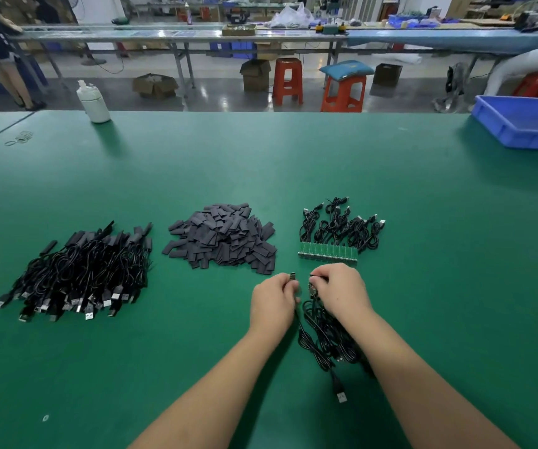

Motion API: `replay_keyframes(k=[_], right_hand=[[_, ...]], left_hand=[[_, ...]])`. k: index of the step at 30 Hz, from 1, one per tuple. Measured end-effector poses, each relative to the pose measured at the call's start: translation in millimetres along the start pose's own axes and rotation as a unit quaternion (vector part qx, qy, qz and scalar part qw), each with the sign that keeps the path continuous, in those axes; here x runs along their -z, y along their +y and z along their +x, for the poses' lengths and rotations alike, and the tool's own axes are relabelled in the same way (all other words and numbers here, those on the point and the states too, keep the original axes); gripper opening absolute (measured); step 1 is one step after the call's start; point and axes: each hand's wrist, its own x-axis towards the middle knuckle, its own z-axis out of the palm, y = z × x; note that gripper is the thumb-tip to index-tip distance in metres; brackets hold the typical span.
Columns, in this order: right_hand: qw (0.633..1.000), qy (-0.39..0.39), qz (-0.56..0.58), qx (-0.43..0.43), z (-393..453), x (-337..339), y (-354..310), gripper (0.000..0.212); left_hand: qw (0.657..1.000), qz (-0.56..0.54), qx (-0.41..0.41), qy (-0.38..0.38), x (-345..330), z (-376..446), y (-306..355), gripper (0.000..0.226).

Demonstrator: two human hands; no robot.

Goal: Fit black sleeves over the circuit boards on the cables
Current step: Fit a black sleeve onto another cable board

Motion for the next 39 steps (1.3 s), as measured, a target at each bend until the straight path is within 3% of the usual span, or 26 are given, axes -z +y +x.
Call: replay_keyframes(k=[2,5,7,10,12,14,17,19,22,24,27,30,34,37,39], right_hand=[[1.000,-0.008,-0.006,-0.004,7,5,14,0.016],[0.999,-0.033,-0.032,-0.001,17,14,36,0.015],[0.997,-0.046,-0.065,0.005,20,18,46,0.015],[0.990,0.027,-0.135,0.041,17,15,48,0.035],[0.996,0.033,-0.039,0.068,10,9,32,0.032],[0.989,-0.076,0.109,0.061,-1,-3,6,0.032],[0.930,-0.177,0.320,0.010,-12,-27,-25,0.030],[0.896,-0.158,0.415,-0.030,-17,-41,-36,0.024],[0.898,-0.121,0.420,-0.050,-20,-55,-41,0.011],[0.903,-0.119,0.408,-0.063,-17,-59,-42,0.012],[0.915,-0.119,0.377,-0.087,-8,-58,-33,0.015],[0.909,-0.139,0.379,-0.104,0,-55,-19,0.017],[0.894,-0.172,0.404,-0.089,3,-57,-6,0.021],[0.889,-0.195,0.407,-0.075,6,-59,0,0.019],[0.884,-0.202,0.416,-0.072,7,-60,1,0.017]], left_hand=[[0.987,-0.150,0.053,-0.014,8,4,-7,0.023],[0.941,-0.311,0.122,-0.062,28,11,-20,0.014],[0.919,-0.354,0.140,-0.101,41,14,-28,0.013],[0.929,-0.318,0.132,-0.133,55,21,-35,0.016],[0.940,-0.292,0.105,-0.140,59,23,-34,0.014],[0.945,-0.288,0.078,-0.136,57,24,-29,0.010],[0.954,-0.276,0.050,-0.103,53,28,-21,0.007],[0.966,-0.247,0.035,-0.073,54,30,-22,0.009],[0.970,-0.234,0.042,-0.056,57,36,-31,0.011],[0.982,-0.184,0.040,-0.032,62,42,-40,0.016],[0.994,0.080,-0.008,0.068,76,55,-62,0.016],[0.953,0.274,-0.036,0.124,93,62,-88,0.032],[0.890,0.442,-0.085,0.069,103,64,-111,0.043],[0.847,0.506,-0.152,0.058,103,57,-114,0.042],[0.851,0.489,-0.177,0.070,102,50,-113,0.034]])
